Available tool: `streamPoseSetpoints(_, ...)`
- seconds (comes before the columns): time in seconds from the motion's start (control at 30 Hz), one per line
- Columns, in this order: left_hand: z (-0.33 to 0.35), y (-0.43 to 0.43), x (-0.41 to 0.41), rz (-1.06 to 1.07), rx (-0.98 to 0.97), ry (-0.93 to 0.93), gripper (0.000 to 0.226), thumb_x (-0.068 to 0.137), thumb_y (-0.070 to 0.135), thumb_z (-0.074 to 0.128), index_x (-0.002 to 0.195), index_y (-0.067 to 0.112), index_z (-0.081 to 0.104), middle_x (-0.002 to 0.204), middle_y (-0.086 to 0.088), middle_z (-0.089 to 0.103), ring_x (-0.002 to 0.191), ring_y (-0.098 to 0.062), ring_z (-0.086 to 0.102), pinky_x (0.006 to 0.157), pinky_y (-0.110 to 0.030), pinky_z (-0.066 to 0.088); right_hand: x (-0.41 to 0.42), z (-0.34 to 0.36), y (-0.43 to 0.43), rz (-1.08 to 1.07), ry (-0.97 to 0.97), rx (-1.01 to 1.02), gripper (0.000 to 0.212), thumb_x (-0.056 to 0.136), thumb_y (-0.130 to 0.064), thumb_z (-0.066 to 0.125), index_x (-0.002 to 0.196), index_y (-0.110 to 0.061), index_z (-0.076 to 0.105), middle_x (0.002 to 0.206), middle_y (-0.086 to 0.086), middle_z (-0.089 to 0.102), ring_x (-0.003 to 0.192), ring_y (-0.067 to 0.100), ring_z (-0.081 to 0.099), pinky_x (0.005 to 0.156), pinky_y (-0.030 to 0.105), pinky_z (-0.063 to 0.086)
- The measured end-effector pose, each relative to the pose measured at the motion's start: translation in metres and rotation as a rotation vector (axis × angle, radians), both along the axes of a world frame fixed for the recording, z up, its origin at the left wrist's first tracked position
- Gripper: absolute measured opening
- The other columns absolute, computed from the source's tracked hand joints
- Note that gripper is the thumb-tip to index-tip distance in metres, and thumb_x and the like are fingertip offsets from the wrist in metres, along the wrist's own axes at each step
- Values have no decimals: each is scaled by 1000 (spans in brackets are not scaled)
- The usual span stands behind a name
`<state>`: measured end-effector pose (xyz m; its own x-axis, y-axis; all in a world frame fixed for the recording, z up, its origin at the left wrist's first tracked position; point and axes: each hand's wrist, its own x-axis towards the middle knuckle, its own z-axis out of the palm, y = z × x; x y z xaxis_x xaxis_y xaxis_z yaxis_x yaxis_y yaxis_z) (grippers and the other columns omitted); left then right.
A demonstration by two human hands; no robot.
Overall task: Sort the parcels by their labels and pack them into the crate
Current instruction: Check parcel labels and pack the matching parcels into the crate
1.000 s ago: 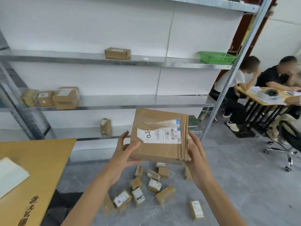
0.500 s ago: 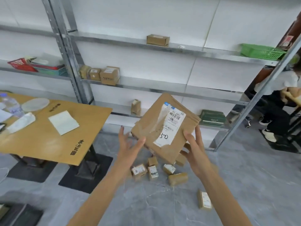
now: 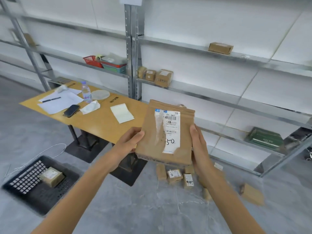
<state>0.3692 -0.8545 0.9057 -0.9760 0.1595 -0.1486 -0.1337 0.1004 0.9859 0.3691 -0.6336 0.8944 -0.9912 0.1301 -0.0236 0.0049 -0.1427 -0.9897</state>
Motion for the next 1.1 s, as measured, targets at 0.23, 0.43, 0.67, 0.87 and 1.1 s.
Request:
streamPoseSetpoints(0.23, 1, -154, 32, 164, -54, 4, 32, 89, 41, 53, 106, 15, 48, 102, 4, 60, 74, 1, 60, 50, -8, 46, 7, -3, -167, 29, -26, 5, 38, 90, -51, 49, 119, -28, 57, 119, -3, 67, 112, 17, 62, 102, 47, 46)
streamPoseSetpoints(0.43, -3, -263, 41, 263, -134, 1, 27, 86, 51, 54, 93, 25, 48, 94, 10, 59, 69, 6, 60, 54, -13, 46, 12, -8, -278, 79, -109, -17, 47, 91, -51, 49, 125, -19, 53, 120, 3, 64, 112, 19, 62, 100, 46, 47)
streamPoseSetpoints(0.67, -21, -351, -7, 278, -217, -44, 25, 86, 50, 55, 86, 26, 50, 84, 14, 59, 63, 8, 57, 44, -5, 39, -37, -34, -360, 161, -214, -13, 48, 92, -55, 45, 126, -23, 52, 118, 0, 66, 110, 18, 63, 98, 46, 48)
streamPoseSetpoints(0.87, -40, -414, -91, 235, -190, -176, 34, 85, 50, 56, 95, 19, 47, 96, 5, 62, 82, -8, 62, 65, -22, 50, -107, -65, -418, 260, -286, -58, 49, 89, -55, 49, 132, -30, 47, 121, -8, 65, 113, 15, 61, 99, 44, 48)
streamPoseSetpoints(1.1, -47, -505, -154, 228, -10, -346, 46, 77, 43, 68, 108, 19, 44, 112, -7, 62, 95, -19, 64, 76, -35, 54, -172, -66, -498, 374, -299, -85, 54, 87, -42, 56, 136, -24, 44, 127, -2, 62, 109, 11, 64, 85, 30, 54)
